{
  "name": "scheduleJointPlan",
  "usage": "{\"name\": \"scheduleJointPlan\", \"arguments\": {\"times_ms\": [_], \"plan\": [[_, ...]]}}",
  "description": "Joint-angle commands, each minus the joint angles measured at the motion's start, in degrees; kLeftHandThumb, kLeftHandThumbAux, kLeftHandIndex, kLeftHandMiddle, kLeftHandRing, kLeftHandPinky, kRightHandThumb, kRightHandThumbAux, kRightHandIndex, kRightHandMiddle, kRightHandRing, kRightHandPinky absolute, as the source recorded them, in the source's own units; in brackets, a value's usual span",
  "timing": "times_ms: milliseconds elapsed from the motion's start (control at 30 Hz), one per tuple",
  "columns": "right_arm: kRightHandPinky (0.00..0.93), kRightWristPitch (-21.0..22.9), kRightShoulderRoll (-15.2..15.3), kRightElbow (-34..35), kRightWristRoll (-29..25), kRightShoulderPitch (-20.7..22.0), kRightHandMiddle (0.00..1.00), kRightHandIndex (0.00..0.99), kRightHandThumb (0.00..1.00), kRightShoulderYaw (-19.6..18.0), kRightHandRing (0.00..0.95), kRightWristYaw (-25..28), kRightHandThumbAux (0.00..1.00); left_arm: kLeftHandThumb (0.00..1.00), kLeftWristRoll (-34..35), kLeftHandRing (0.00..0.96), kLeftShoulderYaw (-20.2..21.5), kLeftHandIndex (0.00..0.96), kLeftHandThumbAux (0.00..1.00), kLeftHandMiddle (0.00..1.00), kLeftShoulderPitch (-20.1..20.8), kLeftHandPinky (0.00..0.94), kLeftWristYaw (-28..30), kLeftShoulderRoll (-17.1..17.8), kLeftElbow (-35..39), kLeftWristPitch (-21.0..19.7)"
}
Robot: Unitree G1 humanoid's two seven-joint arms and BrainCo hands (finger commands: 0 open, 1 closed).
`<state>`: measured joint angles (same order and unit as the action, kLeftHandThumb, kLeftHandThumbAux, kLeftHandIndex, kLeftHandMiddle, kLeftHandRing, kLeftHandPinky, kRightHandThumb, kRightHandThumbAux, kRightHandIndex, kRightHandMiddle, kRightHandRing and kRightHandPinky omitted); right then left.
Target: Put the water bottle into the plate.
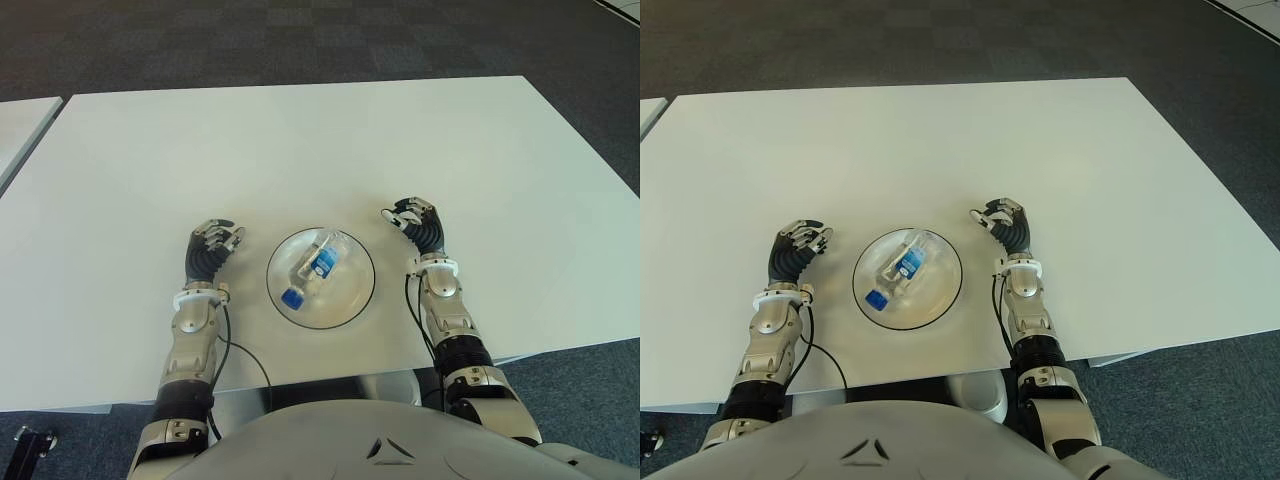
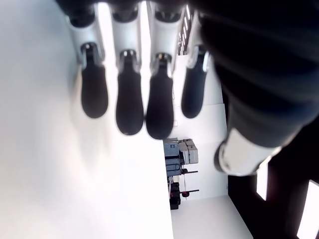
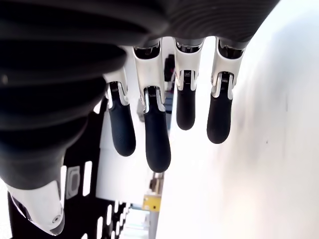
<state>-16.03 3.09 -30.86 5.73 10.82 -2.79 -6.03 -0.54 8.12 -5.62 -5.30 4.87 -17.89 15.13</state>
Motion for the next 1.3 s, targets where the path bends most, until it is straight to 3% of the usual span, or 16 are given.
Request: {"name": "scheduleJointPlan", "arguments": {"times_ms": [33, 333, 900, 1300], "plan": [[0.860, 2.01, -0.16, -0.02, -1.56, -0.74, 0.609, 0.423, 0.846, -0.39, 0.856, 1.06, 0.685, 0.708, 0.81, 0.630, -0.07, 0.435, 0.711, 0.644, -0.45, 0.612, 1.16, -0.17, -0.02, -0.49], [0.859, 1.36, -0.41, -1.23, -2.51, -0.78, 0.598, 0.415, 0.844, -0.88, 0.862, 2.27, 0.686, 0.708, 0.31, 0.615, -0.09, 0.435, 0.710, 0.631, -0.18, 0.588, 0.57, -0.20, -0.48, -0.62], [0.852, -12.31, -0.45, -11.68, -2.31, 0.68, 0.581, 0.409, 0.841, -1.67, 0.866, 1.09, 0.687, 0.708, 0.10, 0.579, 0.00, 0.435, 0.709, 0.601, -0.24, 0.560, 0.10, -0.44, -0.33, -0.81], [0.862, -18.69, -0.79, -18.37, -2.32, 2.71, 0.584, 0.419, 0.845, -2.29, 0.867, -0.82, 0.682, 0.708, -1.17, 0.589, -0.06, 0.435, 0.711, 0.609, -0.15, 0.579, -0.24, -0.03, -0.93, -0.07]]}}
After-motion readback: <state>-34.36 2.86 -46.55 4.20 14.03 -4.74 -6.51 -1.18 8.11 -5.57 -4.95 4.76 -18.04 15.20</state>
